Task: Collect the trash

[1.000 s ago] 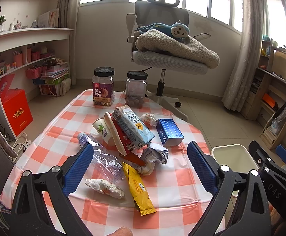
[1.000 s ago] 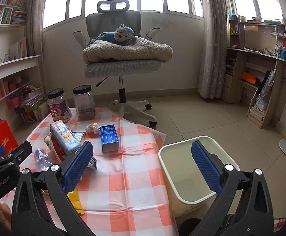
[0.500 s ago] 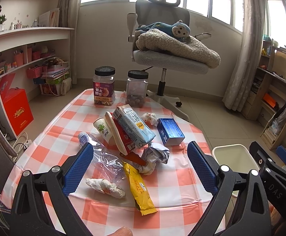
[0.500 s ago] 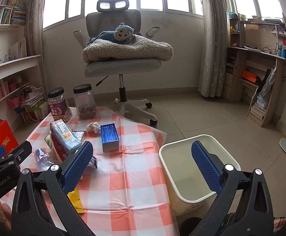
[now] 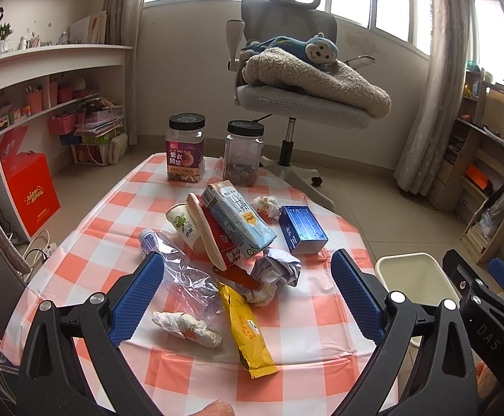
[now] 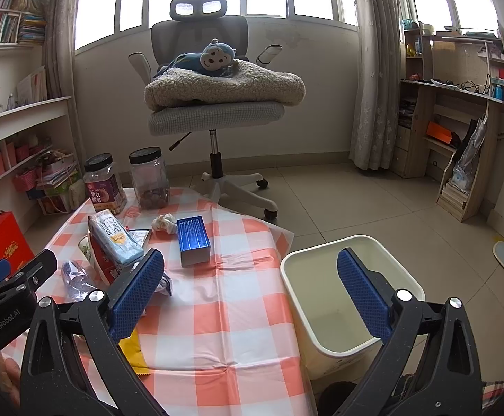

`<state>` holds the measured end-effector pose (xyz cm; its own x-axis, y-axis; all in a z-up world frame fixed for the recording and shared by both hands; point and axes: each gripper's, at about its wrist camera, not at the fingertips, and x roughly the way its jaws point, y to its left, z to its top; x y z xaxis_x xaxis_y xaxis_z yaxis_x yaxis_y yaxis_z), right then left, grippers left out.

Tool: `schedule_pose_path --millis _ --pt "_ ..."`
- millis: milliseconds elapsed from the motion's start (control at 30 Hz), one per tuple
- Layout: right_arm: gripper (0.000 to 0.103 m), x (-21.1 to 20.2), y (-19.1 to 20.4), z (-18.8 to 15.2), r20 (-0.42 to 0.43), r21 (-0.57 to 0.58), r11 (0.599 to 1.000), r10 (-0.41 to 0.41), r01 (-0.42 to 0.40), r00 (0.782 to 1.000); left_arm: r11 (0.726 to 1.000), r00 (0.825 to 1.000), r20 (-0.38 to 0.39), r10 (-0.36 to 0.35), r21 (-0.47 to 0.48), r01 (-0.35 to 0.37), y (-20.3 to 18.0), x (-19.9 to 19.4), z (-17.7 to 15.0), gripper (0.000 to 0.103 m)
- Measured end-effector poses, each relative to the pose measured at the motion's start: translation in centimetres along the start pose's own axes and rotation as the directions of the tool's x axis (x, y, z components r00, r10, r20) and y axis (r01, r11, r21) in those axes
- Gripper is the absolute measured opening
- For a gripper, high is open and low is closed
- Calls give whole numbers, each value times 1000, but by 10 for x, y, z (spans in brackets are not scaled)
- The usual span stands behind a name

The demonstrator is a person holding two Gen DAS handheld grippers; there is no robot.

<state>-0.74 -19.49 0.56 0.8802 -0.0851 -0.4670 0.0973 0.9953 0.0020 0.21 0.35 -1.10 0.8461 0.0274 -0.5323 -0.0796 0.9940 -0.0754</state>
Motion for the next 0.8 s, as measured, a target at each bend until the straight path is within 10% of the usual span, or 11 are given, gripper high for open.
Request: schedule_pose_path --millis 267,567,800 --pt "96 6 1 -10 -25 41 999 24 -23 999 999 1000 -13 -10 -33 9 2 3 1 94" --pt "96 36 0 -15 -262 80 996 67 -48 963 984 971 -236 -37 -181 -7 62 53 8 94" --pt "96 52 1 -24 -361 69 996 82 -61 929 912 826 -541 -157 -400 -88 105 104 -35 94"
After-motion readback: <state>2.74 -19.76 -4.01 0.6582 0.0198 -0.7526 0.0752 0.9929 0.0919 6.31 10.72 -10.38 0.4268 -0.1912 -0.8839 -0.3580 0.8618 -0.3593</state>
